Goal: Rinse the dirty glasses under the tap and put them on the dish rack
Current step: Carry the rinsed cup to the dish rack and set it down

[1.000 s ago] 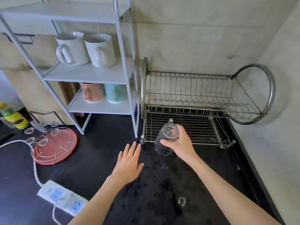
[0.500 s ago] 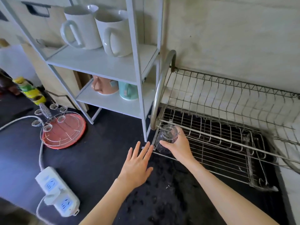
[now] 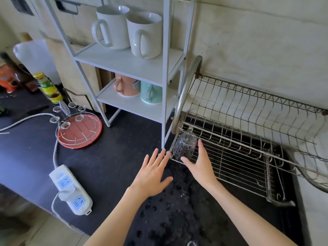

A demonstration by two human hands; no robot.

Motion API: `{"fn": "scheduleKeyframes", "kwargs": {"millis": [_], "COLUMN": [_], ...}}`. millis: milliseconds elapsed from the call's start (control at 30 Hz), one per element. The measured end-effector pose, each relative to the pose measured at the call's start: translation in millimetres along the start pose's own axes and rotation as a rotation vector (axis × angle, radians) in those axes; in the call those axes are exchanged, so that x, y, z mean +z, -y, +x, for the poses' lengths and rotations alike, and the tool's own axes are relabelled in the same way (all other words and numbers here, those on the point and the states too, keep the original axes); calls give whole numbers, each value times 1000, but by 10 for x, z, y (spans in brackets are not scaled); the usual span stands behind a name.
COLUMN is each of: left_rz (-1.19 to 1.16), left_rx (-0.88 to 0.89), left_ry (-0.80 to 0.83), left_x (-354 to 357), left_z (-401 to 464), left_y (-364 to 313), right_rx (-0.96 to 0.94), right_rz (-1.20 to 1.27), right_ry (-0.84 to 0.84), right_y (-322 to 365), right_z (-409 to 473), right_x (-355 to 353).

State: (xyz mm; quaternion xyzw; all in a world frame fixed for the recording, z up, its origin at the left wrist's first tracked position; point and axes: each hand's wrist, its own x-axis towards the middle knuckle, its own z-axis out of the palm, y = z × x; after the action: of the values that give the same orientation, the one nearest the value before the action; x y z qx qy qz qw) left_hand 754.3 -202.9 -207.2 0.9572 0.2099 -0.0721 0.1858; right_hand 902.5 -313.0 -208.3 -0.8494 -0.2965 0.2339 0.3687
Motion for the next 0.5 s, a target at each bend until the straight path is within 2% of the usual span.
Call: {"fn": "scheduleKeyframes", "kwargs": {"millis": [300,500], "left_rz": [31,25], "left_rx": [-57,-140], "left_ry": [-129,-187], "left_x": [128,75], "left_z": [-1337,-2784], "left_y": [174,671], "right_rx": [-270,-457], "right_rz": [-585,-679], "right_ry": [116,164], "right_y": [295,742], "right_z": [-1282,-2263], "right_x": [306,1074]}}
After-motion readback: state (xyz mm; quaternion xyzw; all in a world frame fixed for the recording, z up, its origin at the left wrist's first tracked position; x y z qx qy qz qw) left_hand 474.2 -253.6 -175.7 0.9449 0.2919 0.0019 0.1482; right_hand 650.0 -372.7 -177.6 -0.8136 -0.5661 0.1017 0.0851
